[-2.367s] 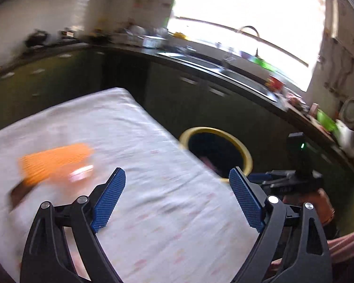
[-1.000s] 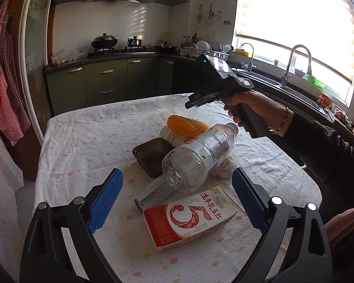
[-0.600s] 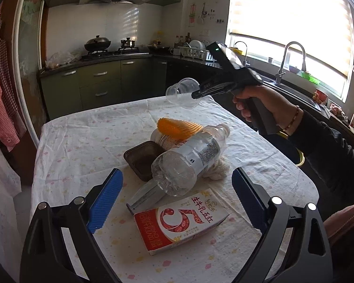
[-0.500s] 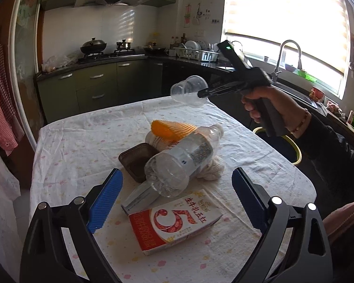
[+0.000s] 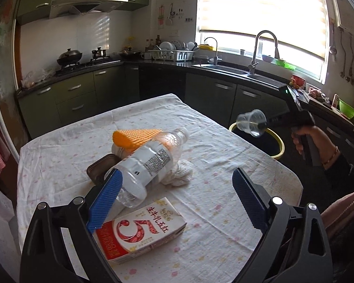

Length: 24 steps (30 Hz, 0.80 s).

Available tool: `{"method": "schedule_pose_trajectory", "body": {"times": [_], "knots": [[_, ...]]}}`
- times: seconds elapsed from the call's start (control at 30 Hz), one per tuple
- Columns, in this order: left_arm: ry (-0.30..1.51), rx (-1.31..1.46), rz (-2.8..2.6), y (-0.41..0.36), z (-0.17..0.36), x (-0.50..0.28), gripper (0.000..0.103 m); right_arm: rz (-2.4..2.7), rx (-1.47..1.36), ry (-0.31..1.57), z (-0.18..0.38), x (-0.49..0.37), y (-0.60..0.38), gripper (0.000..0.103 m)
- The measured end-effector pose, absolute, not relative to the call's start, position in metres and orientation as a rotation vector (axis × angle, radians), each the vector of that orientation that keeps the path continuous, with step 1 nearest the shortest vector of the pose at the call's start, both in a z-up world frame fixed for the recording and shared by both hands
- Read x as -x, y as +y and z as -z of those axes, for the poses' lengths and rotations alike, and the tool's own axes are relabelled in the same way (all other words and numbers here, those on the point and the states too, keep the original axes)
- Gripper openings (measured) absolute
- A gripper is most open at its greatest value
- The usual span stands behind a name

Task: Collect trash
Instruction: 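Carry the plastic cup over the bin and open the right gripper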

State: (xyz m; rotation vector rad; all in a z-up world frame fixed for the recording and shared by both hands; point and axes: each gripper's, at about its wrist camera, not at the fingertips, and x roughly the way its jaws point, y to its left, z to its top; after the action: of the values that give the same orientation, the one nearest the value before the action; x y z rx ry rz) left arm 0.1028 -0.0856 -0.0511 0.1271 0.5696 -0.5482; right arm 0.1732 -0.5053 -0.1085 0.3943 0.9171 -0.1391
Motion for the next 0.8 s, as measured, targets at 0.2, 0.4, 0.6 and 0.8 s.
{"method": "schedule_pose_trajectory", "body": {"times": [0.2,0.4,0.6,0.8], "knots": [[0.572,-0.159,0.553,-0.098,0.049,-0.1,0.093,0.174,-0.432,0.976,0.142,-0.174,-0.524,0.007],[0.58,-0.169,0.552,-0.1,0.05,-0.099,0.093,0.205,-0.456,0.98,0.154,-0.174,-0.529,0.037],[0.588,-0.187,0.587,-0.098,0.049,-0.107,0.093,0.188,-0.477,0.943,0.146,-0.162,-0.53,0.04],[0.591,-0.369,0.652,-0.105,0.043,-0.13,0.093,0.154,-0.493,0.929,0.144,-0.154,-0.523,0.042]]}}
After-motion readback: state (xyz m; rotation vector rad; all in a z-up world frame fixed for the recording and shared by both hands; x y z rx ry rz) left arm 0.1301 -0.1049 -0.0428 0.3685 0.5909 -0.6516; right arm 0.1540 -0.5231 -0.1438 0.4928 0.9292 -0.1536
